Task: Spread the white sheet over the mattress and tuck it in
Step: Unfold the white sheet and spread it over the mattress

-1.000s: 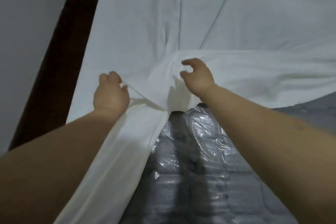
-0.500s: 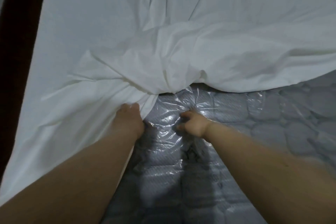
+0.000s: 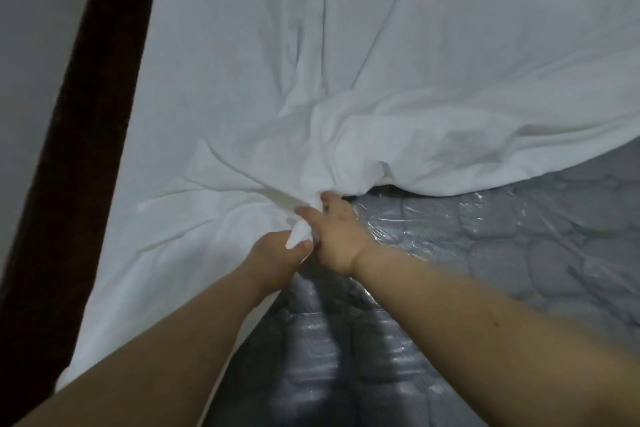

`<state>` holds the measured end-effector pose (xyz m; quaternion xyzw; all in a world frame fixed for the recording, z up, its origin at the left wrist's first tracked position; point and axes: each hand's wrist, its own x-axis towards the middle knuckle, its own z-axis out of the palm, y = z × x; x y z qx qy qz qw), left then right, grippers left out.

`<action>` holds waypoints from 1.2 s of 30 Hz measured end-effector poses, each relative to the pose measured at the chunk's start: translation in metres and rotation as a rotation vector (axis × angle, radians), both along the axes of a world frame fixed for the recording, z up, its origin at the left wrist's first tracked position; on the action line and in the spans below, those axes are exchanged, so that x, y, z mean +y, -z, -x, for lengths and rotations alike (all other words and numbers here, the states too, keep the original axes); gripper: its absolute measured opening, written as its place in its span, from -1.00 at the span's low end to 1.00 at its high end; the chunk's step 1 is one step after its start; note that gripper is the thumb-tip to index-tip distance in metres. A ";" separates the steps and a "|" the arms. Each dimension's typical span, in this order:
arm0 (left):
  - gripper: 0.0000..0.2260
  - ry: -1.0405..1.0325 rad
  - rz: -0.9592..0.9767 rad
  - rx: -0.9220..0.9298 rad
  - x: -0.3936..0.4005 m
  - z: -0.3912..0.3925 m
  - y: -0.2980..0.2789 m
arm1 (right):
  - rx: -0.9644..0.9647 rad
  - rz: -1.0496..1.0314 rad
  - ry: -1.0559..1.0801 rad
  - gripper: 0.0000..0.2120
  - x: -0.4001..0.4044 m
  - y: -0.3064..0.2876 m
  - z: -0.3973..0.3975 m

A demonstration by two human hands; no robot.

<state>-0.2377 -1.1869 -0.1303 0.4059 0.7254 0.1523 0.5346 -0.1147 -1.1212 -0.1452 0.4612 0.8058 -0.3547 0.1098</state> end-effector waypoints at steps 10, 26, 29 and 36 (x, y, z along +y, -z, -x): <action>-0.74 0.235 -0.005 0.209 -0.083 -0.027 -0.132 | -0.654 -0.212 0.193 -0.58 -0.013 -0.103 -0.142; -0.75 0.186 -0.193 0.477 -0.148 -0.087 -0.268 | 0.256 -0.378 0.414 -0.65 -0.081 -0.278 -0.219; -0.75 0.151 -0.235 0.514 -0.161 -0.098 -0.268 | 0.300 -0.472 0.363 -0.73 -0.104 -0.295 -0.230; -0.85 -0.004 -0.365 0.394 -0.209 -0.141 -0.279 | 0.310 -0.342 0.226 -0.85 -0.178 -0.291 -0.206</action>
